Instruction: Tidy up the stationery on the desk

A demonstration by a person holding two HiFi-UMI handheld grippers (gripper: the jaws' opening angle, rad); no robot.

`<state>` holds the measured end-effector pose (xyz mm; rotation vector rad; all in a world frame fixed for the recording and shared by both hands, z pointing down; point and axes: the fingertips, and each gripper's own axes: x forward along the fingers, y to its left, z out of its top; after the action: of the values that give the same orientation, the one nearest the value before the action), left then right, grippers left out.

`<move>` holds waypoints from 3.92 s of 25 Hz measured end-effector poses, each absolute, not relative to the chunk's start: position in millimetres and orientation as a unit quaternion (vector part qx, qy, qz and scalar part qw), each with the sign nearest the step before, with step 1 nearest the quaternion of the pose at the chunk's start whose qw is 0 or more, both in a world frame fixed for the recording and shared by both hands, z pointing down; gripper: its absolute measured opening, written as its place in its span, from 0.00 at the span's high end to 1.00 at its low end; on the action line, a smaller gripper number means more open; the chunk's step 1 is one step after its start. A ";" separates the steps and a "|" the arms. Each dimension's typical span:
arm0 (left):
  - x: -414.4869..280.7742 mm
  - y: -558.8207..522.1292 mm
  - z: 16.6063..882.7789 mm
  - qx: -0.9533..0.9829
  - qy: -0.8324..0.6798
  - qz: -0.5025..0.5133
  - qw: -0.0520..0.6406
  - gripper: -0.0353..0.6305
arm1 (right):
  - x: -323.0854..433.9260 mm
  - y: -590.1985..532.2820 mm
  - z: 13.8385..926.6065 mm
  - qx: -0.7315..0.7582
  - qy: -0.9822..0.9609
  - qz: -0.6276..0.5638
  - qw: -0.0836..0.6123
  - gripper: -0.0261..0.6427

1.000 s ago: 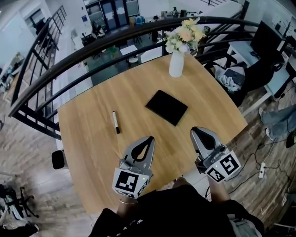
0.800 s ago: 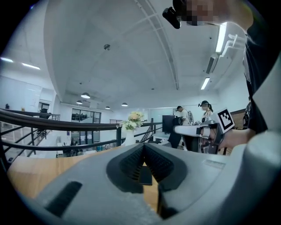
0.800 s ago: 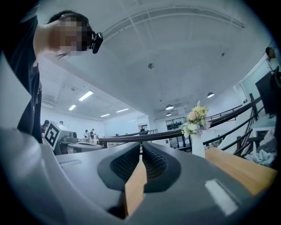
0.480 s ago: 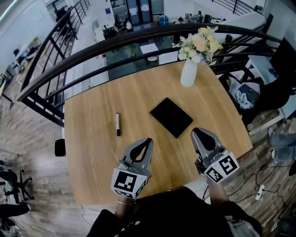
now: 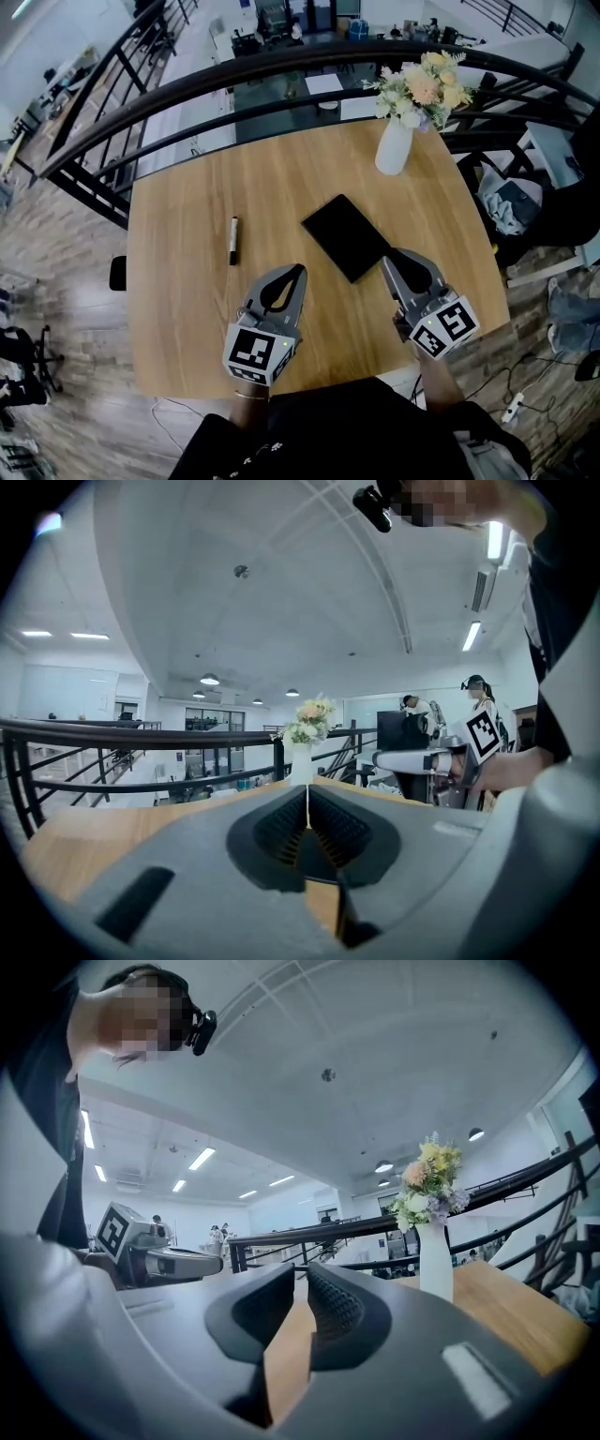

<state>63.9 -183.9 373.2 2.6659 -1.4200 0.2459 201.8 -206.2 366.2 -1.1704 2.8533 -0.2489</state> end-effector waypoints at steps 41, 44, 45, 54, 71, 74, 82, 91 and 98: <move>80.7 -311.8 585.0 0.788 -0.501 0.178 0.310 0.59 | 228.0 -328.8 578.5 -0.342 0.886 -0.184 -0.254 0.63; 80.2 -315.7 594.2 0.780 -0.502 0.176 0.330 0.59 | 227.0 -329.4 587.2 -0.336 0.883 -0.196 -0.261 0.63; 79.8 -316.5 597.4 0.777 -0.503 0.176 0.336 0.59 | 226.5 -329.6 589.8 -0.334 0.883 -0.199 -0.264 0.63; 81.8 -320.4 616.4 0.760 -0.504 0.190 0.365 0.59 | 223.4 -329.4 610.2 -0.317 0.875 -0.224 -0.290 0.63; 88.2 -322.3 618.5 0.760 -0.499 0.203 0.363 0.69 | 218.6 -321.6 616.1 -0.310 0.868 -0.243 -0.303 0.64; 87.0 -320.0 618.2 0.761 -0.497 0.205 0.362 0.69 | 217.1 -317.6 615.5 -0.312 0.867 -0.243 -0.304 0.64; 79.2 -308.5 619.0 0.763 -0.494 0.211 0.359 0.69 | 208.7 -303.0 615.7 -0.315 0.866 -0.238 -0.308 0.64; 67.9 -293.5 619.3 0.763 -0.491 0.224 0.356 0.69 | 196.7 -284.4 615.8 -0.315 0.863 -0.237 -0.316 0.64; 58.1 -278.4 618.5 0.762 -0.492 0.228 0.354 0.70 | 186.0 -266.4 615.3 -0.312 0.863 -0.236 -0.321 0.64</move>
<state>58.1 -278.4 618.5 1.9708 -1.2718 0.5902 186.0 -266.4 615.3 -1.2498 3.4557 -0.9441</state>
